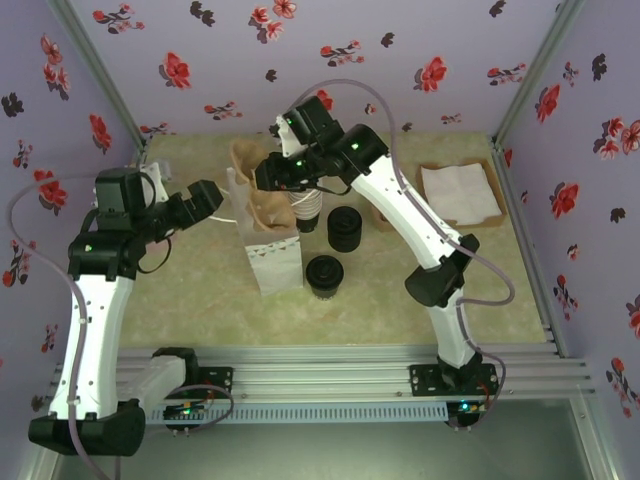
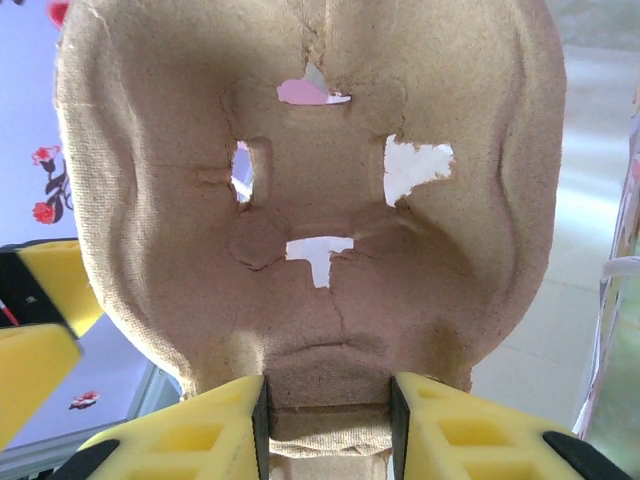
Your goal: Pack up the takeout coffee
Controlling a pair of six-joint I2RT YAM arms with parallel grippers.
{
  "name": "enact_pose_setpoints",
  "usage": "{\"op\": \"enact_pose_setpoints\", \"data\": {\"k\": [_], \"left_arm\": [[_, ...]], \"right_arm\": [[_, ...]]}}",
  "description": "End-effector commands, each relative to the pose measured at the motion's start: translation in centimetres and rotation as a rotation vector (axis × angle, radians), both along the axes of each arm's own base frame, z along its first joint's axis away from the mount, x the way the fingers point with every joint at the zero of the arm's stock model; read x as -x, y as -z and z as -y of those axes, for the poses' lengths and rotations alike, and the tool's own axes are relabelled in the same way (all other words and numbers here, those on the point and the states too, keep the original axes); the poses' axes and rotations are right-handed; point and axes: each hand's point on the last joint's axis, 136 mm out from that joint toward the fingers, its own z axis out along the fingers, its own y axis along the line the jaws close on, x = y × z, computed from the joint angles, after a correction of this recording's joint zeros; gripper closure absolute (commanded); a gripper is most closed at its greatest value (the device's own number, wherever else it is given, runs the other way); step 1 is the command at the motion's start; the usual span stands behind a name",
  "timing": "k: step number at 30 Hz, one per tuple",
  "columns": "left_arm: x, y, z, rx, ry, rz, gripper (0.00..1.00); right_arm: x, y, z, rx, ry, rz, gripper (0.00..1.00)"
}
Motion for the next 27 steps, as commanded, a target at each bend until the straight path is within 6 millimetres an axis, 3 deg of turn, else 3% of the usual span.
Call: {"op": "enact_pose_setpoints", "data": {"k": [1, 11, 27], "left_arm": [[-0.2, -0.3, 0.0, 0.001, 0.016, 0.035, 0.01], [-1.9, 1.3, -0.2, 0.003, 0.008, -0.005, 0.01], [-2.8, 2.0, 0.8, 0.049, 0.045, -0.011, 0.22]], "right_arm": [[0.2, 0.6, -0.1, 0.023, 0.018, -0.029, 0.66], [-0.2, 1.7, -0.8, 0.035, 0.028, -0.049, 0.66], [-1.7, -1.8, -1.0, -0.058, 0.106, 0.035, 0.67]]}}
